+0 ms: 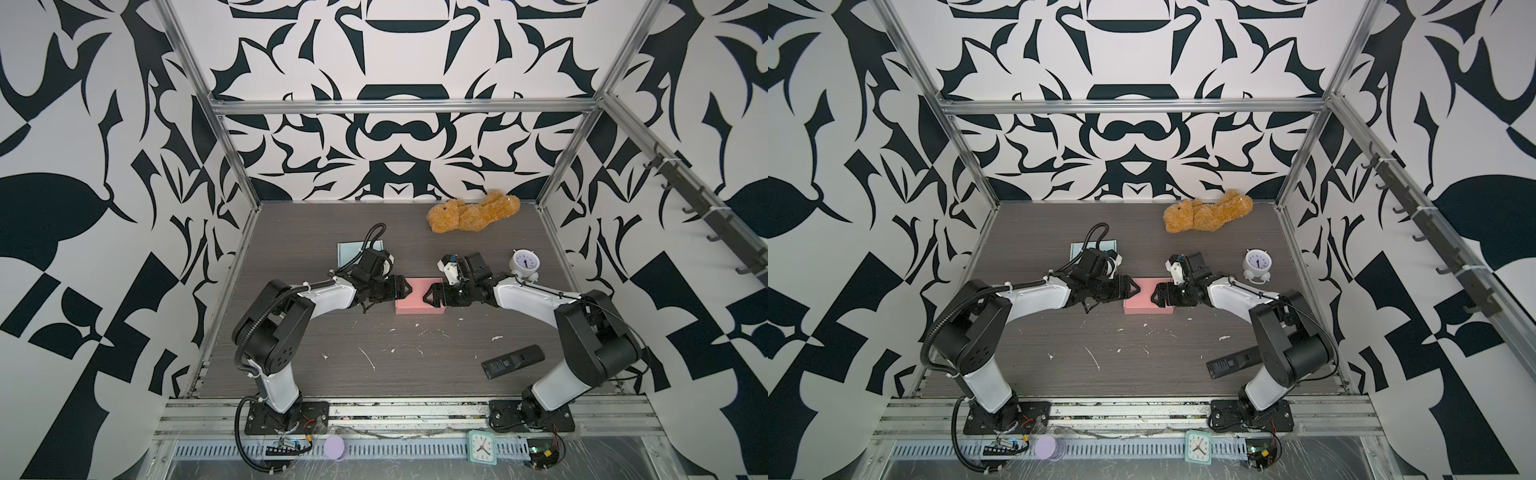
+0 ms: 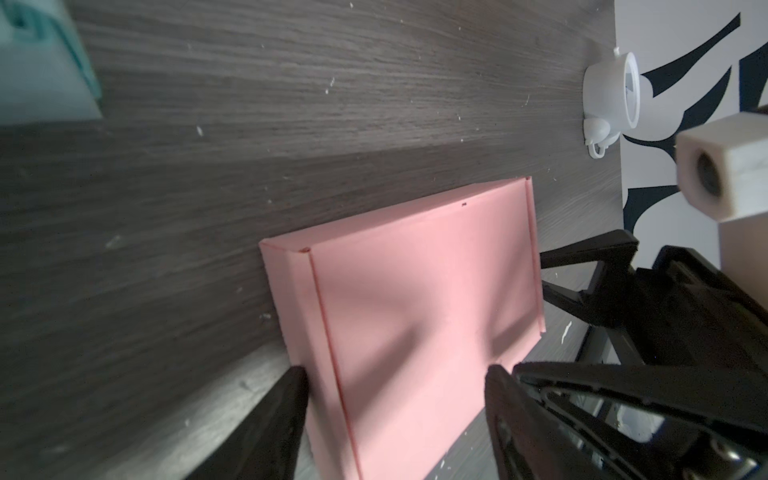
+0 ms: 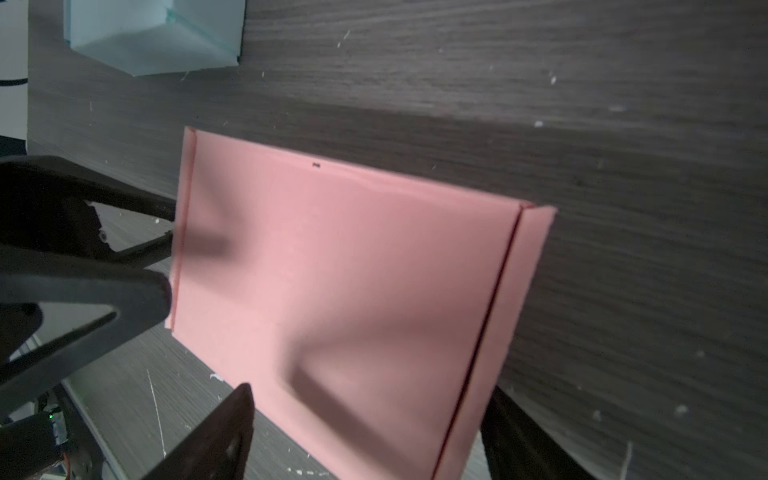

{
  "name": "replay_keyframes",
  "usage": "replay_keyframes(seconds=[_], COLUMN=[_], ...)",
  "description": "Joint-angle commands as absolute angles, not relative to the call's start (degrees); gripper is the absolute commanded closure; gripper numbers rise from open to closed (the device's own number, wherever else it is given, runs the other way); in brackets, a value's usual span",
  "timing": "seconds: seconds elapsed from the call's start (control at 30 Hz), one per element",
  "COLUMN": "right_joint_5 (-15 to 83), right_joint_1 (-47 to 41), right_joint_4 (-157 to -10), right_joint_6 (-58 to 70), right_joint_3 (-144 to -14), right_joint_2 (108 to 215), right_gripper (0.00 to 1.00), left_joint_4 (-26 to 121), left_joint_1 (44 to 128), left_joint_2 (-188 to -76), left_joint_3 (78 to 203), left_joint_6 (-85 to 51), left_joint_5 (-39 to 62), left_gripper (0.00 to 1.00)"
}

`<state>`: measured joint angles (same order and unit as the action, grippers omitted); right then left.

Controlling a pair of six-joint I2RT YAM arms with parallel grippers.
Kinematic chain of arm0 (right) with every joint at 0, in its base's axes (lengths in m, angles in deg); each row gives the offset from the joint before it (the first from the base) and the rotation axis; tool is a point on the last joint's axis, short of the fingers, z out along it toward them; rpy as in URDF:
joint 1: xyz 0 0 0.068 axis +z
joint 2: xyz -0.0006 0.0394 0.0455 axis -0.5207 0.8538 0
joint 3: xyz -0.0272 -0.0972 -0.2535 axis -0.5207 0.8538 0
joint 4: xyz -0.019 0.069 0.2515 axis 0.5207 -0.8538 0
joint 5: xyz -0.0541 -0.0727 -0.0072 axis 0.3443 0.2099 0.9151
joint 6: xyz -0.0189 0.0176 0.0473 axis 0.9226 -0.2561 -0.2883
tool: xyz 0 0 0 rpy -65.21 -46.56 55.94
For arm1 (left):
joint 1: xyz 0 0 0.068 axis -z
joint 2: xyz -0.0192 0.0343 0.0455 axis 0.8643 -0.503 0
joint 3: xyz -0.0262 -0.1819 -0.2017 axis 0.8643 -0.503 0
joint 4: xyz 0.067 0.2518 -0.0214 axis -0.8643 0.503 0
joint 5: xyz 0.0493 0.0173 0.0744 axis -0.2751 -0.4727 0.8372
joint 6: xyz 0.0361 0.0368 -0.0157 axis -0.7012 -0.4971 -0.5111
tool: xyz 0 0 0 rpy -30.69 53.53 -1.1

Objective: Fold the paper box
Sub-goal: 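Slide the pink box with both grippers beside the light-blue box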

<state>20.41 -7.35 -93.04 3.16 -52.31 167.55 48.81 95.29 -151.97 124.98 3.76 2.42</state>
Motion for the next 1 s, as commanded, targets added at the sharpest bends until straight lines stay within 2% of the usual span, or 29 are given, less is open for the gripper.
replay_keyframes(seconds=[0.0, 0.97], right_joint_5=[17.3, 19.0], right_joint_1=[-7.1, -10.9], right_joint_4=[-89.1, -90.1], right_joint_6=[4.0, 3.2], right_joint_3=[-57.0, -78.9], right_joint_2=[168.9, 186.3], right_gripper=[0.15, 0.15], left_joint_4=[47.6, 52.9], left_joint_1=[94.9, 92.6], left_joint_2=[-154.3, -169.9], left_joint_3=[128.6, 150.8], left_joint_6=[2.8, 0.0], left_joint_5=[-1.6, 0.7], left_gripper=[0.30, 0.32])
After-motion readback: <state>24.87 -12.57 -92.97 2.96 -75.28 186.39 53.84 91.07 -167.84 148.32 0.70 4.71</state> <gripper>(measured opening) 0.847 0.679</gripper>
